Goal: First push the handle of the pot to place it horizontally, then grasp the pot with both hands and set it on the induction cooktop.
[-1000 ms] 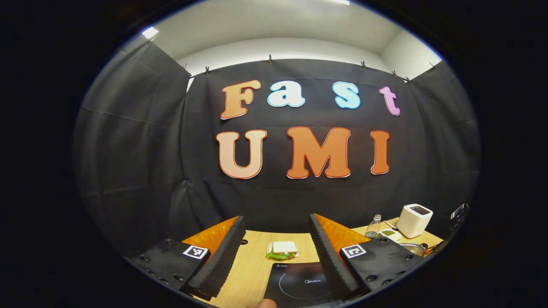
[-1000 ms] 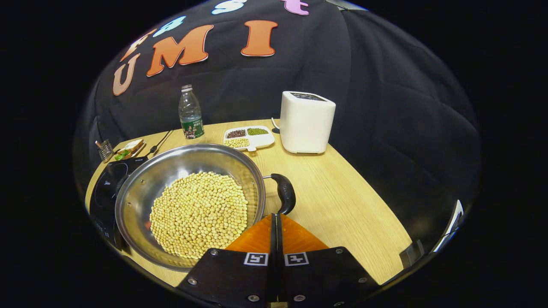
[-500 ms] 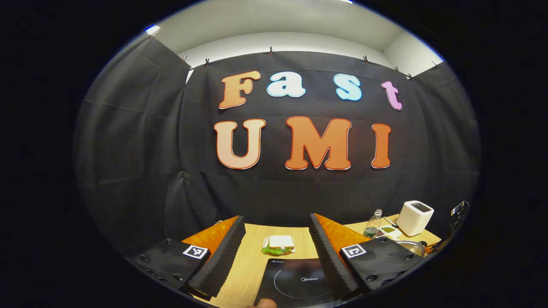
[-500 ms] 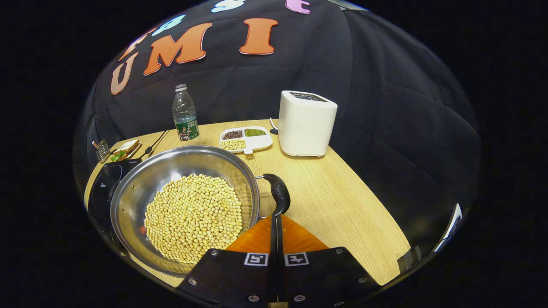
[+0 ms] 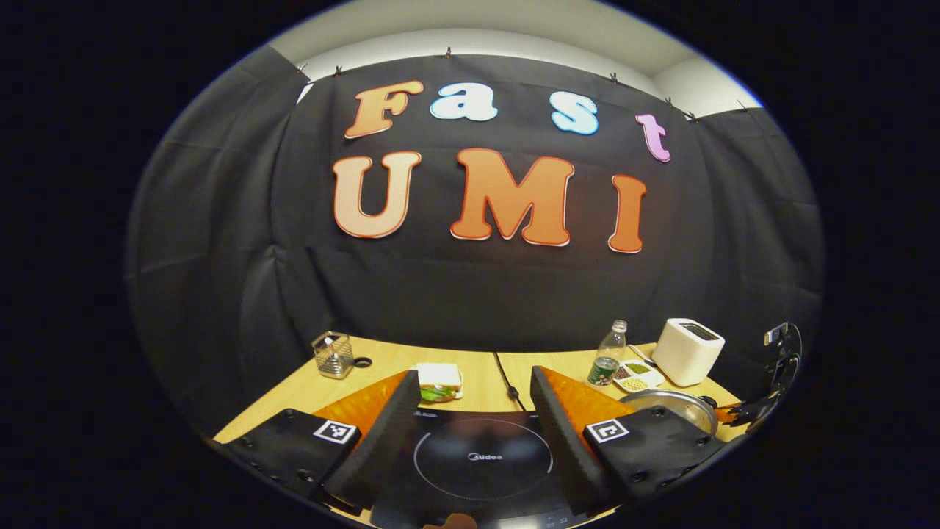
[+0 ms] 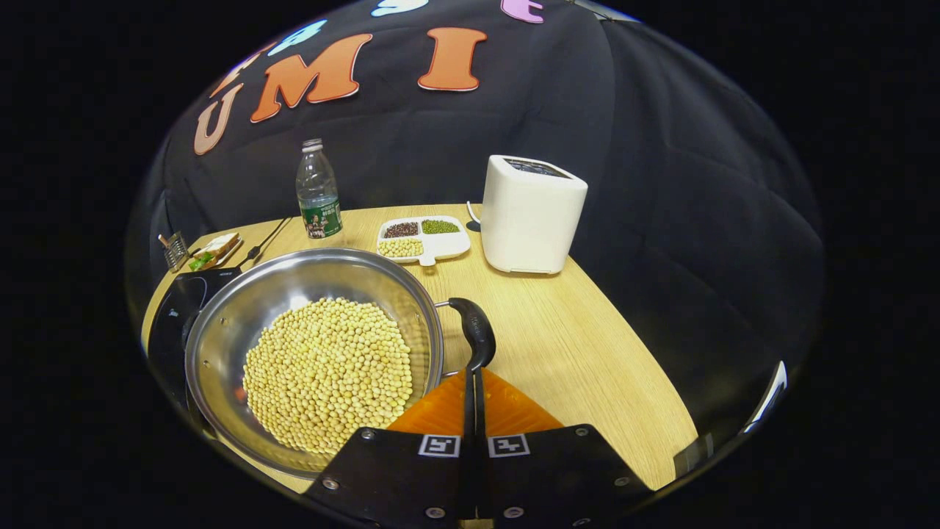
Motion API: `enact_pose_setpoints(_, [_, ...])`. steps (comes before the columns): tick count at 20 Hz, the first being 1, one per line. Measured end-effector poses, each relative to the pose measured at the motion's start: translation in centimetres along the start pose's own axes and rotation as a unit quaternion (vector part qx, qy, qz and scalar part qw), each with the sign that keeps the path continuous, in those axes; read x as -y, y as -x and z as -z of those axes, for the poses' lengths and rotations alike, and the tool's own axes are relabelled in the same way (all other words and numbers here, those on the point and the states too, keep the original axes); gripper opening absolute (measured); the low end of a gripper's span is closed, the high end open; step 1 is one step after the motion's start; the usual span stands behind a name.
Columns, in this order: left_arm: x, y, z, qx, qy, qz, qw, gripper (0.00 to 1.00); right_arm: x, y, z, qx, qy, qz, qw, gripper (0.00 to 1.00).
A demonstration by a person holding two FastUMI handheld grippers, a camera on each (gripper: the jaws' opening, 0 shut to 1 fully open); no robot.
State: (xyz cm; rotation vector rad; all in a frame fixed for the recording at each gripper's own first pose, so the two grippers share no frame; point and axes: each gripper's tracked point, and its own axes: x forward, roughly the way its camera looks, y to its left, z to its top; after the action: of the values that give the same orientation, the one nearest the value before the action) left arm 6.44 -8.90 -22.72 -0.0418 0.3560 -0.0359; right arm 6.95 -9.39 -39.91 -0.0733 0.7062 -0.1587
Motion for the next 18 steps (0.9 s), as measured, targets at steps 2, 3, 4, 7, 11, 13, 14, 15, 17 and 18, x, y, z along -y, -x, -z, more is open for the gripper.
enact_pose_setpoints(2, [1.5,-0.4,1.5,-0.005,-0.011,0.004,1.000,0.97,0.4,0.5,-0.7,0.012,-0.004,0.003,1.000,0.00])
enact_pose_setpoints(3, [2.4,-0.5,2.4,-0.008,-0.014,0.008,1.000,0.97,0.6,0.8,-1.2,0.022,-0.003,0.007,1.000,0.00])
enact_pose_setpoints(4, [3.5,-0.7,3.3,-0.012,-0.011,0.012,1.000,0.98,1.0,1.0,-1.8,0.033,-0.003,0.011,0.999,0.00])
enact_pose_setpoints(7, [7.6,-1.3,5.8,-0.032,-0.008,0.039,0.999,0.98,1.0,1.7,-2.8,0.045,-0.006,0.006,0.999,0.02])
enact_pose_setpoints(11, [12.3,-1.7,9.3,-0.061,-0.017,0.067,0.996,0.98,0.8,1.8,-3.5,0.059,-0.010,-0.003,0.998,0.40])
enact_pose_setpoints(13, [14.1,-2.1,11.0,-0.078,-0.019,0.078,0.994,0.98,0.5,1.6,-4.0,0.065,-0.020,-0.012,0.998,0.63])
enact_pose_setpoints(14, [15.0,-2.2,12.0,-0.088,-0.019,0.081,0.993,0.98,0.2,1.5,-4.0,0.061,-0.031,-0.020,0.997,0.75])
enact_pose_setpoints(15, [15.7,-2.5,13.0,-0.100,-0.017,0.084,0.991,0.98,0.1,1.3,-3.9,0.056,-0.040,-0.027,0.997,0.80])
enact_pose_setpoints(17, [16.9,-2.7,14.8,-0.125,-0.009,0.089,0.988,0.98,0.2,0.4,-3.6,0.047,-0.046,-0.029,0.997,0.88])
enact_pose_setpoints(18, [17.4,-2.9,15.8,-0.139,-0.009,0.091,0.986,0.98,0.4,-0.1,-3.3,0.042,-0.042,-0.026,0.998,0.93])
